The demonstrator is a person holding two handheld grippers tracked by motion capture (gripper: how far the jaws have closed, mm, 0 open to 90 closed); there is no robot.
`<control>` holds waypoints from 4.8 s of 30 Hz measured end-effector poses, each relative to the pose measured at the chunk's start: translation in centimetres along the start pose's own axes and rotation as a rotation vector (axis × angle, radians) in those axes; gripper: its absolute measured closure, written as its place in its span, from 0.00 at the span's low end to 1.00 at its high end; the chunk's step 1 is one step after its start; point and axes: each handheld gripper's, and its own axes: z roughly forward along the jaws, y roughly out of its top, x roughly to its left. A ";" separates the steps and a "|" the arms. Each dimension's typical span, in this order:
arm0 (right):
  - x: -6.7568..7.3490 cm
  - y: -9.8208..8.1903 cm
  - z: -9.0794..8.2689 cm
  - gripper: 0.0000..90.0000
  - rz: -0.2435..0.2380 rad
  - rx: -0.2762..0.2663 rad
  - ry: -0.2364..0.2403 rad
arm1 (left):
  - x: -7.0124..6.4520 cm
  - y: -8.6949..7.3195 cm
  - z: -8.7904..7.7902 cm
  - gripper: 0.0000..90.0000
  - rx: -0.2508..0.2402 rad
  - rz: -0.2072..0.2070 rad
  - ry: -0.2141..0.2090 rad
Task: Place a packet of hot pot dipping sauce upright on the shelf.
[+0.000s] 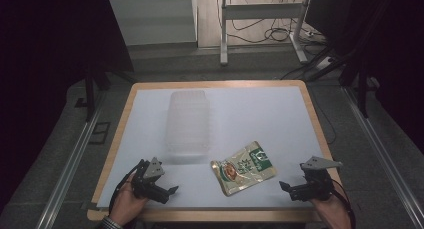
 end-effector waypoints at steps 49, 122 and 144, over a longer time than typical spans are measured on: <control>0.2 0.4 1.4 0.00 -0.036 -0.013 -0.027 | 0.3 0.0 -0.2 0.00 -0.041 -0.049 -0.080; 0.9 4.5 9.7 0.01 -0.023 0.039 0.212 | -0.3 0.2 0.0 0.00 -0.010 0.018 -0.047; 2.9 5.9 9.8 0.03 -0.067 0.050 0.283 | -0.4 0.2 0.1 0.00 -0.002 0.025 -0.047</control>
